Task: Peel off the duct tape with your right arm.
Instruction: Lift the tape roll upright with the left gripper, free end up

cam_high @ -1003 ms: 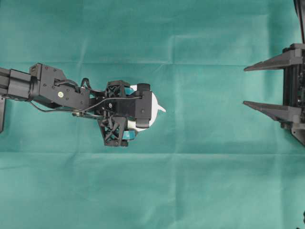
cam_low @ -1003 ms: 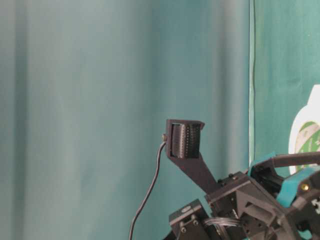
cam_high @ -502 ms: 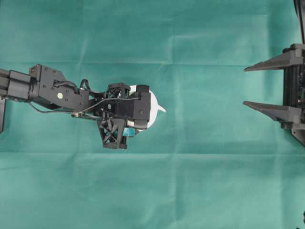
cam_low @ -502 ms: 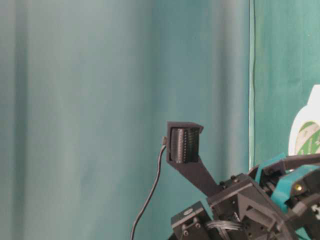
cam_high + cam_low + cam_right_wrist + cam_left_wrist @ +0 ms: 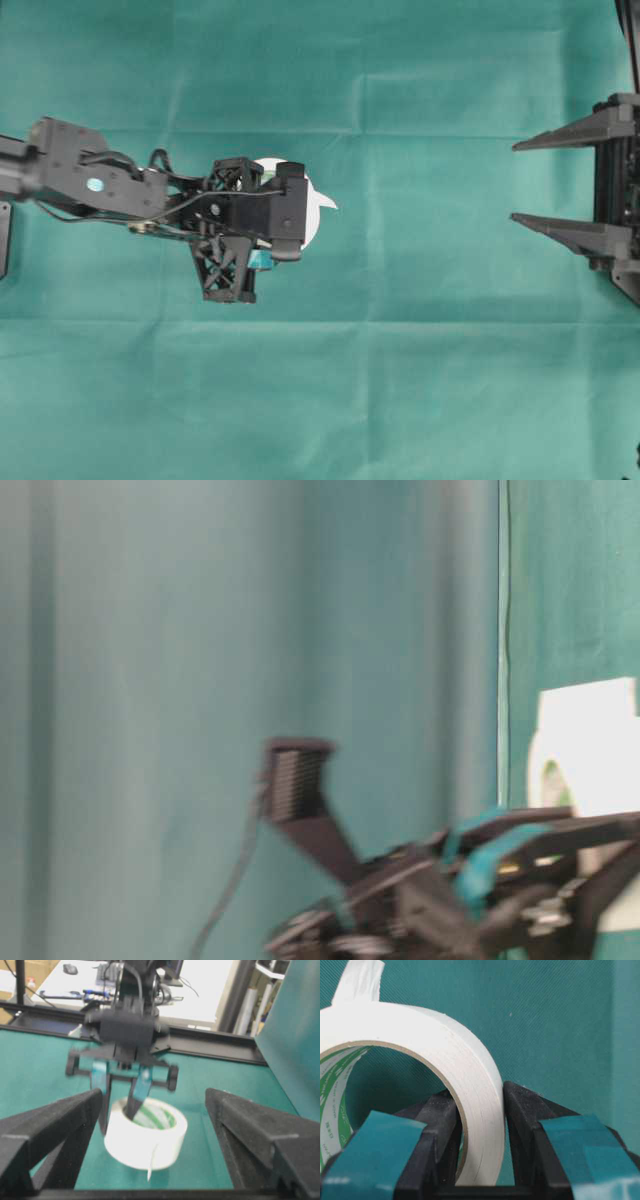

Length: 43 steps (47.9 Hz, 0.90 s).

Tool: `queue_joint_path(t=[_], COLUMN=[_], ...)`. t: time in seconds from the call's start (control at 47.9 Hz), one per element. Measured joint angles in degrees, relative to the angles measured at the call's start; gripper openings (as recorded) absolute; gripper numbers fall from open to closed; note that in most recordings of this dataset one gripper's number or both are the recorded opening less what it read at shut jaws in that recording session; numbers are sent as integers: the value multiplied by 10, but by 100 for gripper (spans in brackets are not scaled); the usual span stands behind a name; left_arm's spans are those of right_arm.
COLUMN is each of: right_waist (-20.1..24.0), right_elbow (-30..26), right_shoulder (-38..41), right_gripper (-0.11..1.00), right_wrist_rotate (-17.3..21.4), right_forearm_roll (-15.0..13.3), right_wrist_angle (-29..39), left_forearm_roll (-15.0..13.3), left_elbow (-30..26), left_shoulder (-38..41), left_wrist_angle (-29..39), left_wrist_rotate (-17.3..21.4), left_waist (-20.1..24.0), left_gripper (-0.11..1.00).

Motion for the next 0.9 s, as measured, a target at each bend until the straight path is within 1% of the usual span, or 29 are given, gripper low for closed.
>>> queue_joint_path(t=[0.209, 0.439, 0.543, 0.731, 0.899], right_waist=[-1, 0, 0, 0, -1], right_elbow=[1, 1, 1, 1, -2], right_shoulder=[0, 0, 1, 6, 17], right_gripper=[76, 76, 76, 76, 76], right_wrist_rotate=[0, 0, 0, 0, 1], right_forearm_roll=[0, 0, 0, 0, 0], right_wrist_angle=[0, 0, 0, 0, 0], left_forearm_roll=[1, 1, 1, 1, 1], left_elbow=[0, -4, -16, -45, -59], left_shoulder=[-68, -123, -137, -142, -142], left_wrist_angle=[27, 63, 91, 143, 161], left_wrist_rotate=[22, 41, 52, 83, 89], left_waist=[0, 0, 1, 0, 0], left_gripper=[23, 23, 23, 23, 23])
